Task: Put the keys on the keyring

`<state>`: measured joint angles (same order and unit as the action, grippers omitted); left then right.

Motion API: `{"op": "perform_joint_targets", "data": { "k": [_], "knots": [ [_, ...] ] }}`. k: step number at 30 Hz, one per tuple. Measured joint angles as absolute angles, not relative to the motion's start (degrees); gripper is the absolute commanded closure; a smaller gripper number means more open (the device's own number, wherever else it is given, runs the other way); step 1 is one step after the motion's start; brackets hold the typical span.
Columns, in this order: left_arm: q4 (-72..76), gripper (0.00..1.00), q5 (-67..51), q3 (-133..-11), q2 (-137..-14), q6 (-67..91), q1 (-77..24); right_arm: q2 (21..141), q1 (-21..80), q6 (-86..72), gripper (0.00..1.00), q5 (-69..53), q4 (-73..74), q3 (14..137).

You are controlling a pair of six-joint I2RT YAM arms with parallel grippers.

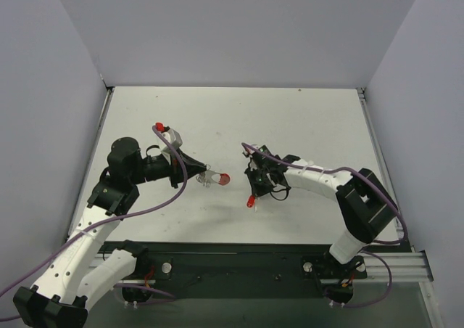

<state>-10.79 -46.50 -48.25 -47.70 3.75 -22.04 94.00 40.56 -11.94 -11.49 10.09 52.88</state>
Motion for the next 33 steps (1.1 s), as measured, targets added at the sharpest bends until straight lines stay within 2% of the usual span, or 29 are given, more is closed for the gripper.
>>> {"op": "perform_joint_targets", "data": {
  "k": [9, 17, 25, 33],
  "knots": [
    [-12.0, 1.0, -45.2, -48.4, -47.7, 3.1, -22.9, 77.0, 38.1, -12.1, 1.0, -16.0, 7.4, 51.9],
    [-16.0, 1.0, -40.7, -51.3, -49.1, -0.6, -27.7, 64.2, 34.0, -6.7, 1.0, -33.8, 4.6, 51.0],
    [-18.6, 1.0, -37.2, -54.0, -51.5, -3.7, -31.7, 62.0, 35.0, -0.3, 1.0, -50.6, 8.5, 53.5],
    [-18.5, 1.0, -34.1, -53.8, -51.3, -5.0, -36.5, 61.5, 34.9, -1.5, 1.0, -58.8, 7.8, 55.0]
  ]
}}
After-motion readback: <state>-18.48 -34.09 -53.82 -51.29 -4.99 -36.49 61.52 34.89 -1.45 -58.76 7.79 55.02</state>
